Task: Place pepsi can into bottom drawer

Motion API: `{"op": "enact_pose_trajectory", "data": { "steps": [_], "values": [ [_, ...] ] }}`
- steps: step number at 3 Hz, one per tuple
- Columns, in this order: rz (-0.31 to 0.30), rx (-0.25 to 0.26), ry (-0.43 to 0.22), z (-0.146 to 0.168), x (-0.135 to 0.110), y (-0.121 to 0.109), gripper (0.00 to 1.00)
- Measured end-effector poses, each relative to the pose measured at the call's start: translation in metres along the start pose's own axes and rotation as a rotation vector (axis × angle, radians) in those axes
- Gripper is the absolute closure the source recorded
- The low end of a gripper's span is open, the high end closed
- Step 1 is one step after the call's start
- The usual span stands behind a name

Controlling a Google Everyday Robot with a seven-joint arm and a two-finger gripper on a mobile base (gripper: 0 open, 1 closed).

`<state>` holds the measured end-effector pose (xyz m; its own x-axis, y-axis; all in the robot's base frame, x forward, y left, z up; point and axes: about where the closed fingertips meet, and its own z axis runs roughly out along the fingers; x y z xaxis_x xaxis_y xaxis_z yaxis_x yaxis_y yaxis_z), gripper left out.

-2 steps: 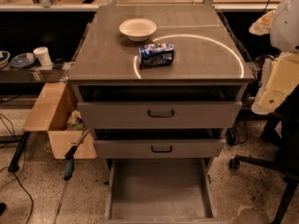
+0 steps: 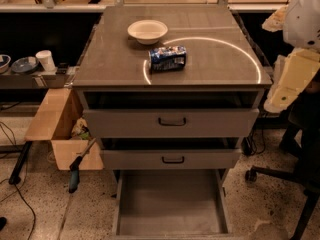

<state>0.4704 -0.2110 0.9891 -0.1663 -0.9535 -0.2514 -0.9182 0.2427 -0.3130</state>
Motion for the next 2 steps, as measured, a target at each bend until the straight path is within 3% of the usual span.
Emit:
{"op": "enact_pose_trajectory", "data": {
  "steps": [1, 2],
  "values": [
    [-0.008, 0.000, -0.003, 0.006, -0.003, -0.011, 0.00],
    [0.018, -0.040, -0.047, 0.020, -0.005, -0.026, 0.00]
  ]
}}
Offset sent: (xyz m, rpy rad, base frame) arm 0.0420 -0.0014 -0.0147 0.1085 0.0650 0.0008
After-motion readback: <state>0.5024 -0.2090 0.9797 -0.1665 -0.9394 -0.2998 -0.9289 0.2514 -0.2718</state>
